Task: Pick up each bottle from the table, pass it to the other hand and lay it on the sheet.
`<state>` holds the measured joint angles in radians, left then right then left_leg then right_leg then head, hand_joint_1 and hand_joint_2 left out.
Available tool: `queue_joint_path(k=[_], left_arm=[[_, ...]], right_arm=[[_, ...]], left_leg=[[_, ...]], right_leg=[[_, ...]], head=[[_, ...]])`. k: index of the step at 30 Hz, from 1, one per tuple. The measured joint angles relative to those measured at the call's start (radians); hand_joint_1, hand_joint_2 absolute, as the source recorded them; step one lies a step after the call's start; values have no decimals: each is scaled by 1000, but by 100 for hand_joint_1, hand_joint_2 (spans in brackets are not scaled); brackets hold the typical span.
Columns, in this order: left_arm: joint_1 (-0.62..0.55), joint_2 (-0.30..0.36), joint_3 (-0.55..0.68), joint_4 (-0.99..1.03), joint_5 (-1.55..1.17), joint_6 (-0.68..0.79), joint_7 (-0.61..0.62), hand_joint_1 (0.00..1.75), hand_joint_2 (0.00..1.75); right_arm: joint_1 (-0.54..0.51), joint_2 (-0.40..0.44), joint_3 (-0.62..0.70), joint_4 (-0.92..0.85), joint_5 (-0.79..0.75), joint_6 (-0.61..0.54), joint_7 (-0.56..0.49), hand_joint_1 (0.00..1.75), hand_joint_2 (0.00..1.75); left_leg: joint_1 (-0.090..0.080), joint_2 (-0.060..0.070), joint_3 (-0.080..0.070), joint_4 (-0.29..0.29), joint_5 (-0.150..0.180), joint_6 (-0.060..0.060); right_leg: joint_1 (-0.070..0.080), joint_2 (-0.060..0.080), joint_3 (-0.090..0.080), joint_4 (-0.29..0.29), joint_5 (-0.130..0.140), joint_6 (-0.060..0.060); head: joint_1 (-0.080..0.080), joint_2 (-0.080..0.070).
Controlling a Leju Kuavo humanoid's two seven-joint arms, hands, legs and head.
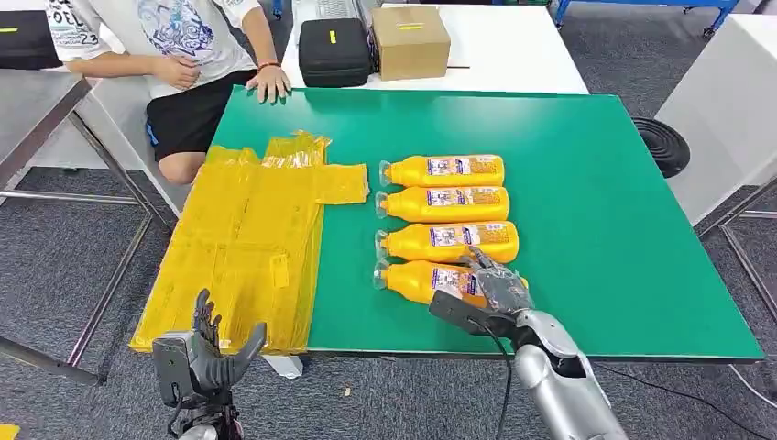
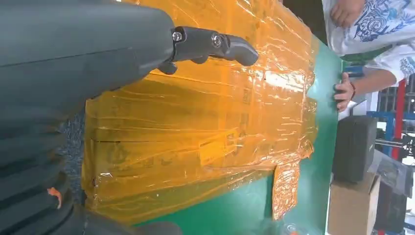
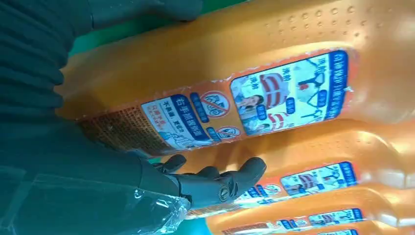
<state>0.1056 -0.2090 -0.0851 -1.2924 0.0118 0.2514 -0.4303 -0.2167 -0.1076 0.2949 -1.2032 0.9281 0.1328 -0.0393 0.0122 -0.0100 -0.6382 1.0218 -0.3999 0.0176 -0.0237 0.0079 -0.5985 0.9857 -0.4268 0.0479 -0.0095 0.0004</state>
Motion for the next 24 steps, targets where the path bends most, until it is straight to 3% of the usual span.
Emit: queue_joint_path(k=[11, 13, 14, 15, 17, 21, 24], left_arm=[[0, 0, 2, 0, -1, 0, 0, 0, 175], [0, 0, 2, 0, -2, 0, 2, 0, 175], [0, 0, 2, 0, -3, 0, 3, 0, 175], [0, 0, 2, 0, -3, 0, 3, 0, 175], [0, 0, 2, 0, -4, 0, 6, 0, 175], [-1, 0, 2, 0, -5, 0, 11, 0, 175], [-1, 0, 2, 0, -5, 0, 14, 0, 175]], right_arm=[[6, -10, 0, -11, 0, 5, 4, 40, 175], [6, -10, -2, -11, -4, 7, 5, 66, 175], [6, -10, -4, -11, -6, 8, 5, 89, 175], [6, -10, -5, -11, -6, 11, 6, 133, 175], [4, -10, -10, -6, -13, 16, 6, 159, 175], [-2, -13, -18, 5, -19, 25, 5, 175, 175], [-3, -17, -24, 15, -25, 35, 3, 175, 175]], left_leg=[[0, 0, 0, 0, 0, 0], [0, 0, 0, 0, 0, 0], [0, 0, 0, 0, 0, 0], [0, 0, 0, 0, 0, 0], [0, 0, 0, 0, 0, 0], [0, 0, 0, 0, 0, 0], [0, 0, 1, 0, -2, 1]], right_leg=[[0, 0, 0, 0, 0, 0], [0, 0, 0, 0, 0, 0], [0, 0, 0, 0, 0, 0], [0, 0, 0, 0, 0, 0], [0, 0, 0, 0, 0, 0], [0, 0, -3, 0, 0, 0], [0, 0, -8, 0, -2, 0]], head=[[0, 0], [0, 0], [0, 0], [0, 0], [0, 0], [0, 0], [0, 0]])
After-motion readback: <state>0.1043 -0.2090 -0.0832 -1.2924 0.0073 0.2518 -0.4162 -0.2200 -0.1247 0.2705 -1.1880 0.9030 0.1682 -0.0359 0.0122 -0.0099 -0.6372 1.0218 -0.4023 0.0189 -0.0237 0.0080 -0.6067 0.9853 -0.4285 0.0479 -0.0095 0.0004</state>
